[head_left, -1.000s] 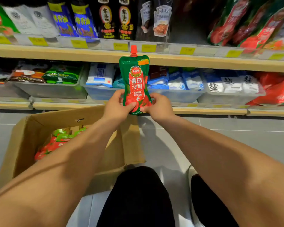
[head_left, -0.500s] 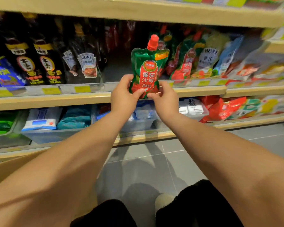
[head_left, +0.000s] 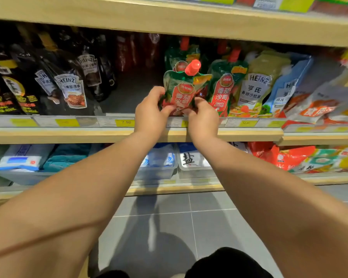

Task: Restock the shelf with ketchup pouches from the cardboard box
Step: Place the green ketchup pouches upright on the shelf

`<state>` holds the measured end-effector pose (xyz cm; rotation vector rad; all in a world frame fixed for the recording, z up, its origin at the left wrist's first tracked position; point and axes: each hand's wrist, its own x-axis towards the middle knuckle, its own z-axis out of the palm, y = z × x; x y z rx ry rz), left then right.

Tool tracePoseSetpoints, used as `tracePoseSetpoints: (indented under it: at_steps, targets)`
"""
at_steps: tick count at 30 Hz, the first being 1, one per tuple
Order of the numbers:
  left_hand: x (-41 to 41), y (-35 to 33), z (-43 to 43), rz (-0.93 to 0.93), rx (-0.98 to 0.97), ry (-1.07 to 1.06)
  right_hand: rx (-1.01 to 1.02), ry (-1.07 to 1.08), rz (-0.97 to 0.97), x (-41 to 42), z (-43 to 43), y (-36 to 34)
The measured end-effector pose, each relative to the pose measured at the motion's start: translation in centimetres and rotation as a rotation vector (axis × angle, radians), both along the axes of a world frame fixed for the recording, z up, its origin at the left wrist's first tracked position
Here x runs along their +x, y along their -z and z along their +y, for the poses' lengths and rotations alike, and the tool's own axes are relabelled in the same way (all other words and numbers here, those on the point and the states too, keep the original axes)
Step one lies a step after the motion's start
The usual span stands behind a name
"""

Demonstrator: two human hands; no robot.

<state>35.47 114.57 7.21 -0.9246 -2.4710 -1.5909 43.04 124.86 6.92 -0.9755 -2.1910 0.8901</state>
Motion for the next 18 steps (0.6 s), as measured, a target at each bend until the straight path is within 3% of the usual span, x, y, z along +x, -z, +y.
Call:
tracePoseSetpoints:
  at_steps: [9,18]
  targets:
    - [-1.5,0.5,2.0,-0.030,-0.168,-0.020,0.057,0.143,-0.021,-1.0,0.8,2.3]
    - [-1.2,1.0,2.7,0.086,-0.321,-0.057,0.214,0.186,0.048,-0.5,0.4,2.5]
